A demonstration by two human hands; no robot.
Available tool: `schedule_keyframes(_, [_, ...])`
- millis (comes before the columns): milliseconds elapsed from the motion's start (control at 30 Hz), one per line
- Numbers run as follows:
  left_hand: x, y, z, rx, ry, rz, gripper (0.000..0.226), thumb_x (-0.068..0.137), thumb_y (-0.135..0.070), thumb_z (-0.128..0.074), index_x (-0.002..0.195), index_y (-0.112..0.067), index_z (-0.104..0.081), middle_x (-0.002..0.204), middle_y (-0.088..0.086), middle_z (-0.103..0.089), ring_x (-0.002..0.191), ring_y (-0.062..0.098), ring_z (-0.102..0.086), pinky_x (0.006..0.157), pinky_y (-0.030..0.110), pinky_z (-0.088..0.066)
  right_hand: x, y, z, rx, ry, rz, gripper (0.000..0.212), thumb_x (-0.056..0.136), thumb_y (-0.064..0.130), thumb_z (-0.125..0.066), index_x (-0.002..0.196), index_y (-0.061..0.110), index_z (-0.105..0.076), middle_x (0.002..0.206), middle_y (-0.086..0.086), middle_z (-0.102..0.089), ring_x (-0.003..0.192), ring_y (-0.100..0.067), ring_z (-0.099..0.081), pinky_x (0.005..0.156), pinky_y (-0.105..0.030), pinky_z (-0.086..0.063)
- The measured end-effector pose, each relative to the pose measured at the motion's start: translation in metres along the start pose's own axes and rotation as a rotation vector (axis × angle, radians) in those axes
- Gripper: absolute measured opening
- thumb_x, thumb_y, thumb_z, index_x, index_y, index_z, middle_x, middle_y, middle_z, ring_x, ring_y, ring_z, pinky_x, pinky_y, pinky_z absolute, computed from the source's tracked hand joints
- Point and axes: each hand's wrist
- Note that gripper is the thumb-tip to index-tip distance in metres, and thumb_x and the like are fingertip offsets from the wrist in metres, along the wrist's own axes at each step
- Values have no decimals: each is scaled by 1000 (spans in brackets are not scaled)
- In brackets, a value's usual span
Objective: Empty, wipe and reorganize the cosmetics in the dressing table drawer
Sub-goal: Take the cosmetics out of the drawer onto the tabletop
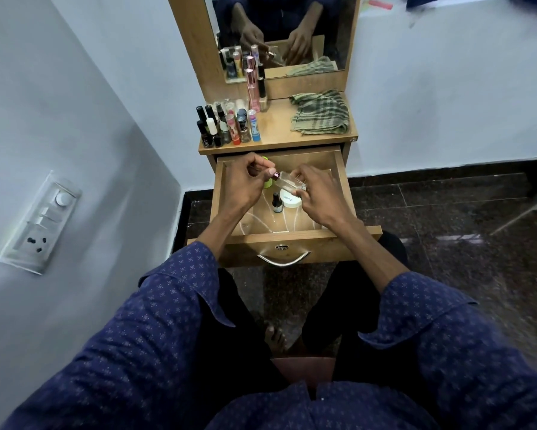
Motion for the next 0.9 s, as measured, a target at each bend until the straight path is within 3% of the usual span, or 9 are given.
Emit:
schedule_keyframes(100, [2, -11, 5, -29, 122, 16, 29, 88, 12, -70, 106, -9, -79, 101, -3, -80, 94, 2, -74, 82, 21, -59, 0, -2, -2, 24, 58, -18, 32, 96, 15, -70, 124, 24, -59, 119, 5, -65, 108, -13, -60, 91, -37, -46])
schedule_keyframes(200, [2, -15, 9, -194, 206, 65, 42, 86, 19, -63, 119, -4, -74, 113, 4, -79, 112, 13, -73, 96, 30, -60, 1, 1, -6, 64, 95, -14, 31, 99, 17, -68, 126, 24, -56, 119, 5, -62, 107, -10, -57, 87, -35, -45])
schedule_keyframes(300, [5, -15, 9, -372, 124, 142, 27, 93, -2, -71, 118, -10, -76, 117, 3, -78, 116, 19, -72, 100, 36, -58, 2, 2, -5, 50, 36, -18, 34, 97, 18, -71, 126, 25, -56, 121, 8, -63, 109, -11, -60, 97, -42, -46])
schedule_keyframes(400, [2, -13, 2, -254, -10, 184, 21, 92, -31, -79, 106, -14, -80, 96, -3, -80, 88, 5, -72, 81, 23, -56, 2, 1, -2, 60, 29, -27, 35, 96, 20, -72, 126, 27, -54, 125, 8, -62, 114, -12, -61, 99, -43, -43])
schedule_keyframes(467, [1, -9, -1, -176, -20, 181, 26, 90, -37, -81, 96, -12, -82, 85, -2, -80, 76, 4, -70, 73, 21, -55, 1, -1, -3, 47, 29, -20, 36, 95, 20, -72, 125, 27, -54, 127, 7, -62, 114, -13, -62, 96, -40, -43])
schedule_keyframes(600, [-1, -8, 1, -173, -6, 157, 13, 88, -14, -82, 101, -10, -83, 96, -1, -82, 91, 14, -77, 90, 36, -63, 3, -5, -4, 42, 21, -21, 35, 94, 15, -73, 123, 24, -57, 124, 6, -63, 109, -10, -60, 87, -29, -40])
schedule_keyframes(733, [-4, -12, 5, -203, 84, 83, 36, 89, 9, -72, 121, -7, -76, 111, 3, -80, 107, 13, -75, 93, 29, -61, 6, -6, -2, 116, 42, -28, 31, 93, 16, -75, 120, 19, -61, 112, 7, -63, 98, -6, -56, 87, -33, -51])
schedule_keyframes(900, [-4, -5, 10, -281, 127, 63, 63, 87, 16, -69, 144, -7, -60, 138, 4, -69, 130, 10, -64, 97, 26, -57, 4, -2, -7, 240, 46, -80, 29, 92, 18, -77, 118, 19, -64, 106, 8, -66, 93, -9, -63, 85, -34, -57])
Point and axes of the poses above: each hand's wrist, its own x-axis towards the middle knuckle, its own z-axis out of the back of the hand, y = z × x
